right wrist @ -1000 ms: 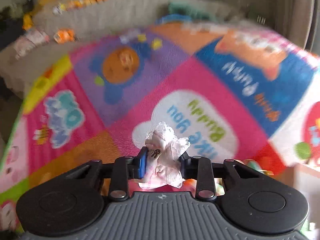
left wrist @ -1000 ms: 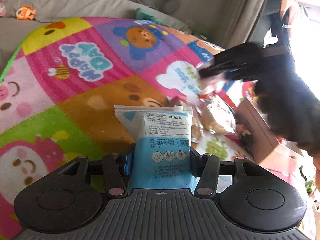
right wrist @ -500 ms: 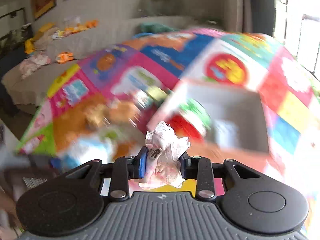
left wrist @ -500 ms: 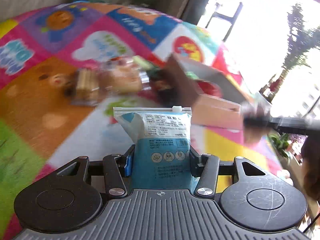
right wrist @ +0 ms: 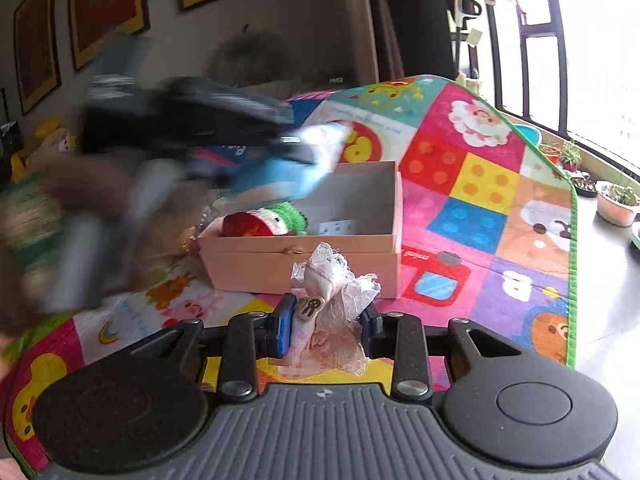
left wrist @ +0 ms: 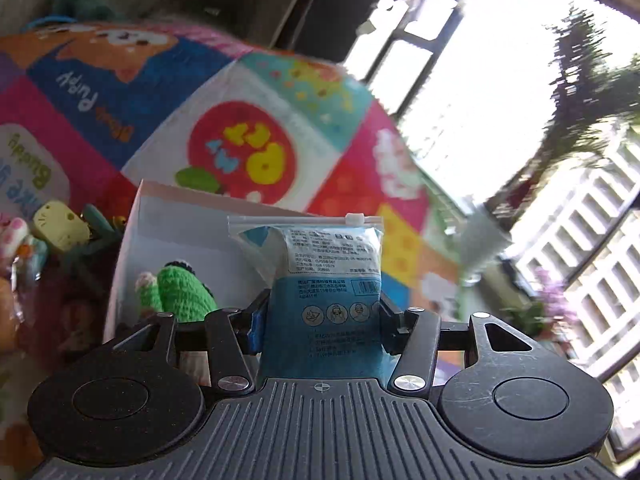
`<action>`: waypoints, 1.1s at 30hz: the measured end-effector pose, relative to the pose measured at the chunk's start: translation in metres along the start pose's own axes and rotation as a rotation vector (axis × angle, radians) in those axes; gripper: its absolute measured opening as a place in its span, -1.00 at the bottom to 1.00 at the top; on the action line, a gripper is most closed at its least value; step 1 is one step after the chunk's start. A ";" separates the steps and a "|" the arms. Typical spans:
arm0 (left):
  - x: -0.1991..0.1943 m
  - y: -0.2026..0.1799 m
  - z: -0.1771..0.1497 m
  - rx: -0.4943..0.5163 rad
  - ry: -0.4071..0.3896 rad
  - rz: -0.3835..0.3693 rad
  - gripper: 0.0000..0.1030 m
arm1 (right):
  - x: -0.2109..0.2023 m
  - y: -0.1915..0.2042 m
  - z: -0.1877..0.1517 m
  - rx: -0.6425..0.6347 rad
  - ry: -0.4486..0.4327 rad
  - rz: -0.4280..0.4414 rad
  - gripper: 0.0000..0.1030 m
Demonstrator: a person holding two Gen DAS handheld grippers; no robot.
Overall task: Organize objects
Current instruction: 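Grasp the blue snack bag with the left gripper while the right grasps the tissue bundle, then drop the snack bag into the pink box with the left gripper while the right drops the tissue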
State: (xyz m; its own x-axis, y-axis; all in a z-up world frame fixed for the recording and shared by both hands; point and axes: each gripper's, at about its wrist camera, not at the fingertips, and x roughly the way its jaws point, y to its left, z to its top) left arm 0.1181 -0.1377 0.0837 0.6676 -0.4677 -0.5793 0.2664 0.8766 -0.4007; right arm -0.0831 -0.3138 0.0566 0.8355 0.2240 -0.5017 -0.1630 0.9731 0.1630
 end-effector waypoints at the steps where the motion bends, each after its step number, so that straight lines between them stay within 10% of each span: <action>1: 0.013 -0.003 -0.002 0.007 0.012 0.080 0.11 | 0.001 -0.004 -0.001 0.005 -0.001 -0.008 -0.39; 5: 0.015 -0.005 -0.021 0.100 0.045 0.202 0.17 | 0.003 -0.015 -0.005 -0.013 -0.006 -0.044 -0.38; 14: -0.084 0.030 -0.047 0.067 -0.008 0.005 0.11 | 0.011 -0.023 0.024 0.018 -0.010 0.000 -0.38; 21: -0.140 0.119 -0.062 0.033 -0.075 0.161 0.11 | 0.070 -0.003 0.119 0.011 0.002 0.060 -0.38; 29: -0.171 0.192 -0.084 -0.092 -0.077 0.225 0.10 | 0.254 0.009 0.181 0.120 0.321 -0.083 -0.38; 33: -0.178 0.209 -0.085 -0.077 -0.087 0.245 0.10 | 0.308 0.009 0.162 0.121 0.512 -0.161 0.21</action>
State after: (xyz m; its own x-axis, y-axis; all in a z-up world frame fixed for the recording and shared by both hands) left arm -0.0043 0.1186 0.0425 0.7639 -0.2280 -0.6038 0.0378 0.9497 -0.3109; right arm 0.2575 -0.2453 0.0412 0.4783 0.0997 -0.8725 0.0327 0.9908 0.1312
